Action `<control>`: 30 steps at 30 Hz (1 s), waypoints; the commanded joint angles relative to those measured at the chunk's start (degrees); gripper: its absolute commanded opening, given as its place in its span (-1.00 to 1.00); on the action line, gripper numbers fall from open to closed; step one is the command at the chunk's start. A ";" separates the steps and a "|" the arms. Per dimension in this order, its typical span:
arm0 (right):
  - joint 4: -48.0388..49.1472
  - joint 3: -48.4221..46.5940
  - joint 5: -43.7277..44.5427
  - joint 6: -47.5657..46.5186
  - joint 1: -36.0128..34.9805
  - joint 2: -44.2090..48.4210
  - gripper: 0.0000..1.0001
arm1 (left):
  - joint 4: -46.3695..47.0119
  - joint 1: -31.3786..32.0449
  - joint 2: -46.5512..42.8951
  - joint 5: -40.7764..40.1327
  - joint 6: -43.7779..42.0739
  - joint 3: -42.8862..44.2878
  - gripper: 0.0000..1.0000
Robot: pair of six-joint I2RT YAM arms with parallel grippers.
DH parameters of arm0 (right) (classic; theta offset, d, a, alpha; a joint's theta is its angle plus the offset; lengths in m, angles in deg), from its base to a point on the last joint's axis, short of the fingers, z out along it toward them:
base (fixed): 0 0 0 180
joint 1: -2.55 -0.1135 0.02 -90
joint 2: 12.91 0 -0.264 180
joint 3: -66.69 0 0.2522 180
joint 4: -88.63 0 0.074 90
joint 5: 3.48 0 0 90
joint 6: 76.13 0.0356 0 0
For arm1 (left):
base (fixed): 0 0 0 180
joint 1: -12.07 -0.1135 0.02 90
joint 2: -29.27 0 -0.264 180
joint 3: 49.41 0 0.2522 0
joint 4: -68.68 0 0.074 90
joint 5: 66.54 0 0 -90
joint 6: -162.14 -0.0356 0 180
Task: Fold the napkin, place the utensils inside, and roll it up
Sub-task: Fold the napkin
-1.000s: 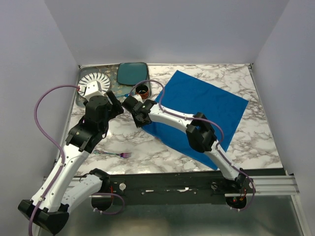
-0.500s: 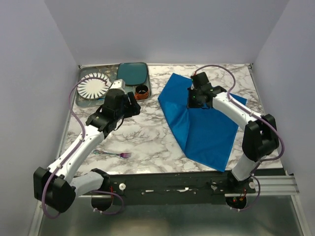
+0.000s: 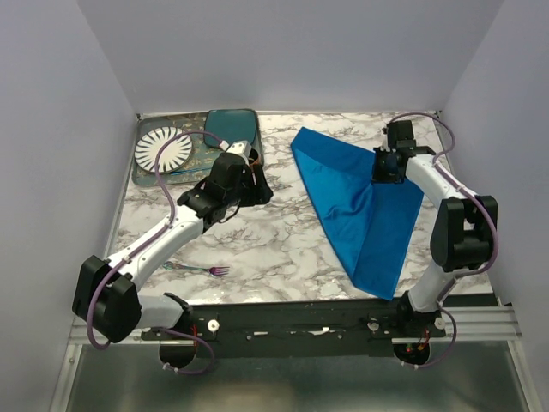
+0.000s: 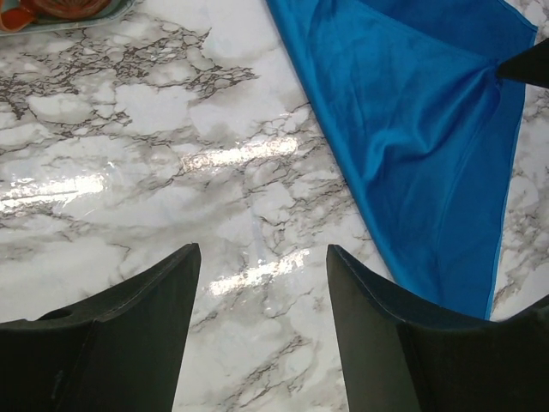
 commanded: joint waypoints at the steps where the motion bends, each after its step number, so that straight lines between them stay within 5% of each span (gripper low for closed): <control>1: 0.26 -3.17 -0.22 -3.94 3.49 -3.28 -0.99 | 2.32 0.31 0.75 2.12 -0.75 2.22 0.44; 30: -1.41 -16.62 9.81 -6.15 15.62 -15.06 -0.99 | -0.06 4.62 4.27 -2.10 -8.22 6.70 0.60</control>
